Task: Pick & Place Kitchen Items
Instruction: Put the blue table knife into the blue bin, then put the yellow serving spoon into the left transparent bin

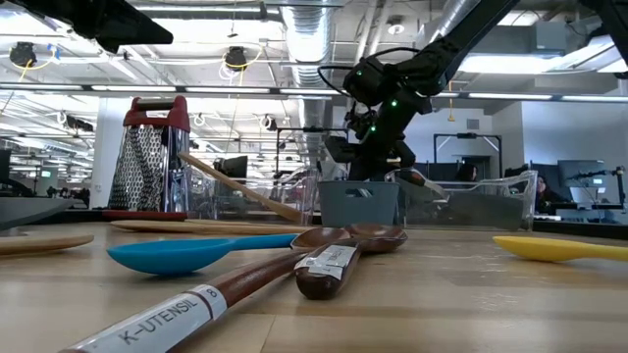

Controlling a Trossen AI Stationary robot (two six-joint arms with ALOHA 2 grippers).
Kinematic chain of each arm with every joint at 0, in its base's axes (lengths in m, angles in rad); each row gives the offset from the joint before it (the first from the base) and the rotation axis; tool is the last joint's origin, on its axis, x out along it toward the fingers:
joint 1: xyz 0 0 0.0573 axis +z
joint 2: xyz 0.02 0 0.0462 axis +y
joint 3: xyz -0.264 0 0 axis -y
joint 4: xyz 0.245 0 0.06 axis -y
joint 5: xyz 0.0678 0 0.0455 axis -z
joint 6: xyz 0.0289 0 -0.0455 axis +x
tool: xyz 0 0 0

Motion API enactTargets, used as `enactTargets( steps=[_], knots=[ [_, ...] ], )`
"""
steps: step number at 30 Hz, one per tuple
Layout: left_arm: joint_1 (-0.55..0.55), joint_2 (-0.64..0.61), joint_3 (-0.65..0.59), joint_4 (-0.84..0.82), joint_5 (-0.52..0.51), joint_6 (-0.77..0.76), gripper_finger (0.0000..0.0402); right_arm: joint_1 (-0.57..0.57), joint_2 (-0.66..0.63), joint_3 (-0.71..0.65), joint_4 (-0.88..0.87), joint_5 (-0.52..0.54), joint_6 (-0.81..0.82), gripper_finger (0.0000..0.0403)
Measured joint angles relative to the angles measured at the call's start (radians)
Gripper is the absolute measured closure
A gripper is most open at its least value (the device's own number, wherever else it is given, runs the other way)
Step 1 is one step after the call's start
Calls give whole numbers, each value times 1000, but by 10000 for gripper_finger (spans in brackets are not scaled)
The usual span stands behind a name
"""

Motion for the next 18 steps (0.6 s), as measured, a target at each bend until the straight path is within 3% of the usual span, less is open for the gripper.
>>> enactTargets(
  steps=[6, 13, 18],
  knots=[
    [0, 0, 0, 0, 0, 0, 398, -22, 0, 0, 1, -47, 0, 385],
    [0, 0, 0, 0, 0, 0, 398, -30, 0, 0, 16, -50, 0, 334],
    [0, 0, 0, 0, 0, 0, 398, -29, -1, 0, 33, -70, -18, 326]
  ],
)
